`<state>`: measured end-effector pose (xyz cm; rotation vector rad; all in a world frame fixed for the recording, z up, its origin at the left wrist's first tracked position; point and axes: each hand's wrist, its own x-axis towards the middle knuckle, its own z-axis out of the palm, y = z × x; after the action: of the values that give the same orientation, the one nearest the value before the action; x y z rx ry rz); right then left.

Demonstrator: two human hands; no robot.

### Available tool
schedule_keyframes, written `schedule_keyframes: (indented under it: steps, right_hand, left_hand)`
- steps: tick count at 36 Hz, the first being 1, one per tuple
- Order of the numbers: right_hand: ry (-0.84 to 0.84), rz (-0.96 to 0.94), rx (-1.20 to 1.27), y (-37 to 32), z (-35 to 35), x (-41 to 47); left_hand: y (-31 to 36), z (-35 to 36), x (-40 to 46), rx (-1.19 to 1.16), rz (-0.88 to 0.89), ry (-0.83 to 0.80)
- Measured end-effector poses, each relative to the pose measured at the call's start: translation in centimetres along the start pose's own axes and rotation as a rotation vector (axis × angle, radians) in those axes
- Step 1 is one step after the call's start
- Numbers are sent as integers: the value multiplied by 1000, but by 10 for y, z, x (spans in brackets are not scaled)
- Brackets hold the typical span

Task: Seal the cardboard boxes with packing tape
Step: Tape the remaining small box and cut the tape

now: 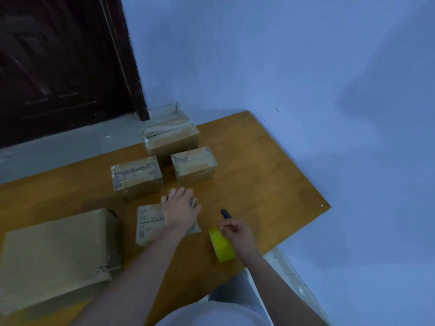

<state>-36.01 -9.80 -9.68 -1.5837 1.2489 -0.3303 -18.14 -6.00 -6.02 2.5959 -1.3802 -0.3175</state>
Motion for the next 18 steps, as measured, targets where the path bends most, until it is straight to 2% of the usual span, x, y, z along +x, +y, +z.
schedule_keyframes:
  steps: [9, 18]
  right_hand:
    - [-13, 12, -3, 0, 2, -1]
    - [-47, 6, -12, -5, 3, -5]
  left_hand:
    - [0, 8, 2, -54, -45, -4]
    - [-2, 12, 4, -62, -9, -3]
